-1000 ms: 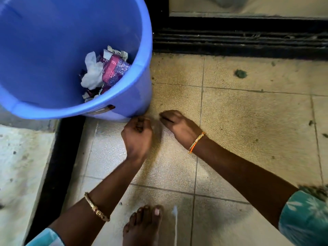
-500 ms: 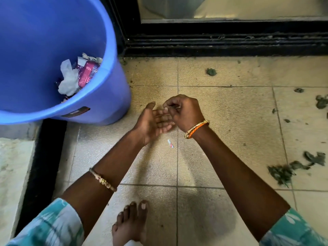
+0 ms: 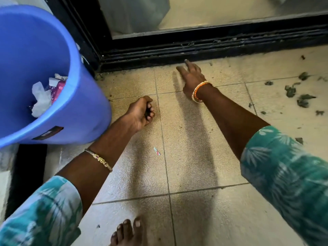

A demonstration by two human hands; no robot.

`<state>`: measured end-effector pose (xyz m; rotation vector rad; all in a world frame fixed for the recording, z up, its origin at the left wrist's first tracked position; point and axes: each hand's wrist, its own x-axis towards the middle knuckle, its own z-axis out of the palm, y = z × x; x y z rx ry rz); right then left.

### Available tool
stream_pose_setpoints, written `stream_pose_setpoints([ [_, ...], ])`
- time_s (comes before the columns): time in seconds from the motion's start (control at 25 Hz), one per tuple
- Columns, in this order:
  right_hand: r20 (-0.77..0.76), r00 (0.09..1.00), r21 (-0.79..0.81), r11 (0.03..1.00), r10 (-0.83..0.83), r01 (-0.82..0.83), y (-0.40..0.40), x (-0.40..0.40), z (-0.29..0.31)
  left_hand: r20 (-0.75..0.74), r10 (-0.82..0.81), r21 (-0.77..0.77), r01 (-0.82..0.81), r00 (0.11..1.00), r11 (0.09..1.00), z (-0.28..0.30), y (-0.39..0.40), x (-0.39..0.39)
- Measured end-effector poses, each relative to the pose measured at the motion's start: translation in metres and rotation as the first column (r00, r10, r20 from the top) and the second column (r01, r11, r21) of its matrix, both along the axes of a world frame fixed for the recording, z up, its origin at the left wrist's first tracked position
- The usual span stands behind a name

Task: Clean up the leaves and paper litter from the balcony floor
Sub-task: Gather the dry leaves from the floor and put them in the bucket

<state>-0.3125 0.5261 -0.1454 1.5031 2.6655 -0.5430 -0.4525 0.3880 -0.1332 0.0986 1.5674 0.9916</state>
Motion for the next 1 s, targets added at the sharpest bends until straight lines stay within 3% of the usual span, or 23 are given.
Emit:
stream_pose_setpoints([
  [0.12, -0.014, 0.999, 0.026, 0.999, 0.038, -0.037, -0.009, 0.002, -0.019, 0.020, -0.019, -0.014, 0.019, 1.000, 1.000, -0.005, 0.004, 0.002],
  [0.32, -0.175, 0.985, 0.243, 0.969, 0.012, 0.032, -0.035, 0.028, -0.037, 0.054, -0.052, -0.031, 0.053, 0.997, 0.998, -0.014, 0.008, 0.017],
  [0.4, -0.290, 0.954, 0.225, 0.963, -0.080, 0.149, -0.032, 0.032, -0.037, 0.062, -0.049, -0.021, 0.051, 0.997, 0.998, -0.012, 0.015, 0.025],
  [0.44, -0.392, 0.899, 0.140, 0.954, -0.193, 0.266, -0.032, 0.034, -0.031, 0.067, -0.045, -0.018, 0.047, 0.997, 0.999, -0.011, 0.021, 0.030],
  [0.56, -0.646, 0.585, -0.214, 0.852, -0.490, 0.477, -0.044, 0.049, 0.000, 0.105, -0.122, 0.006, 0.122, 0.987, 0.993, -0.003, 0.043, 0.056],
  [0.64, -0.679, 0.505, -0.271, 0.821, -0.534, 0.503, -0.056, 0.068, 0.018, 0.129, -0.240, 0.016, 0.240, 0.962, 0.971, 0.004, 0.056, 0.081],
  [0.8, -0.642, 0.504, -0.281, 0.789, -0.578, 0.547, -0.076, 0.108, 0.041, 0.146, -0.379, 0.061, 0.374, 0.914, 0.925, 0.031, 0.072, 0.136],
  [0.92, -0.587, 0.583, -0.270, 0.814, -0.562, 0.514, -0.083, 0.132, 0.054, -0.014, -0.490, 0.074, 0.490, 0.871, 0.869, 0.041, 0.081, 0.166],
  [1.0, -0.606, 0.550, -0.313, 0.808, -0.575, 0.500, -0.085, 0.145, 0.061, -0.103, -0.541, 0.048, 0.548, 0.835, 0.835, 0.041, 0.087, 0.178],
])
